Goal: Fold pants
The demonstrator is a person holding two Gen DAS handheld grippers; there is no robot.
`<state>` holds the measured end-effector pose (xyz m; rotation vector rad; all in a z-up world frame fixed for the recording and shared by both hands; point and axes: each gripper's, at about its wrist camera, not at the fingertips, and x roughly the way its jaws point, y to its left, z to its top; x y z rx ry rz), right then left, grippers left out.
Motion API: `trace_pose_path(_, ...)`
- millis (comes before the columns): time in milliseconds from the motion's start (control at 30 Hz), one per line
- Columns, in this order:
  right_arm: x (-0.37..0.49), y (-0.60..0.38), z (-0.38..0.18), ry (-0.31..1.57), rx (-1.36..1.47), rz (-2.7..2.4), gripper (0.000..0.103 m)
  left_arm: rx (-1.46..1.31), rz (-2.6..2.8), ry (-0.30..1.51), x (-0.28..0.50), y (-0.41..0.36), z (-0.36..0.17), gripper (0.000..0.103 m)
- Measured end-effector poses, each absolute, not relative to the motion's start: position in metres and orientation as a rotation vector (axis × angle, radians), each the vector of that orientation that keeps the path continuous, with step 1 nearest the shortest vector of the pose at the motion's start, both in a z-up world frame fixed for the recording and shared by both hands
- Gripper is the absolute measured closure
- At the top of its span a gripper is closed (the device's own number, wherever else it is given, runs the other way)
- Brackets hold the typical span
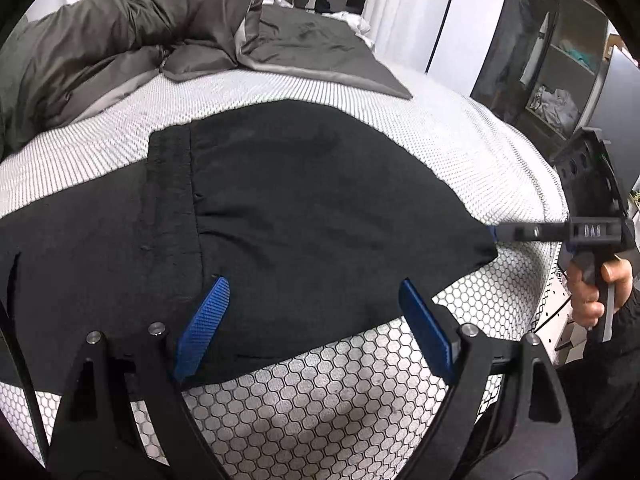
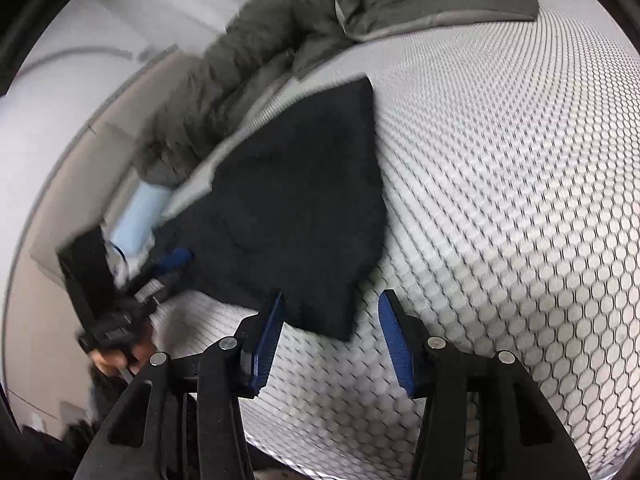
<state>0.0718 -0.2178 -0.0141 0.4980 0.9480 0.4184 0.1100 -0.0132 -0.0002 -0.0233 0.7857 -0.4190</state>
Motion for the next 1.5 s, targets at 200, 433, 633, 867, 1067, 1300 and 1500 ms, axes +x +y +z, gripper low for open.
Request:
trace_pose_path(200,0.088,-0.216,-0.029,1.008,0.512,0.322,0.047,-0.102,-0.312,0.805,0.123,0.023,-0.004,0.018)
trace_pose_path(433,0.066,-0.205,-0.021,1.028,0.227,0.283,0.071,-0.185,-0.206,0.899,0.129,0.074,-0.026,0.018)
trace_pose_path(633,0.071,-0.227,0.008,0.860,0.406,0.291,0.067,-0.287,-0.234,0.815,0.122,0.090,-0.012,0.018)
trace_pose_path(867,0.091,-0.187,-0.019,1.019,0.176,0.259,0.056,-0.121,-0.173,0.909,0.128,0.069,-0.033,0.023)
trace_pose_path(1067,0.068,-0.236,0.006,0.913,0.229,0.224,0.055,-0.150,-0.206,0.789,0.111,0.071,-0.006,0.023)
trace_pose_path(1300,0.081,-0.204,0.025,0.756,0.204,0.297,0.054,0.003,-0.354,0.741,0.129,-0.011,0.000,0.025)
trace_pose_path(1500,0.120,-0.106,-0.021,0.929,-0.052,0.315,0.055,0.095,-0.377,0.850,0.153,-0.033,-0.025,0.037)
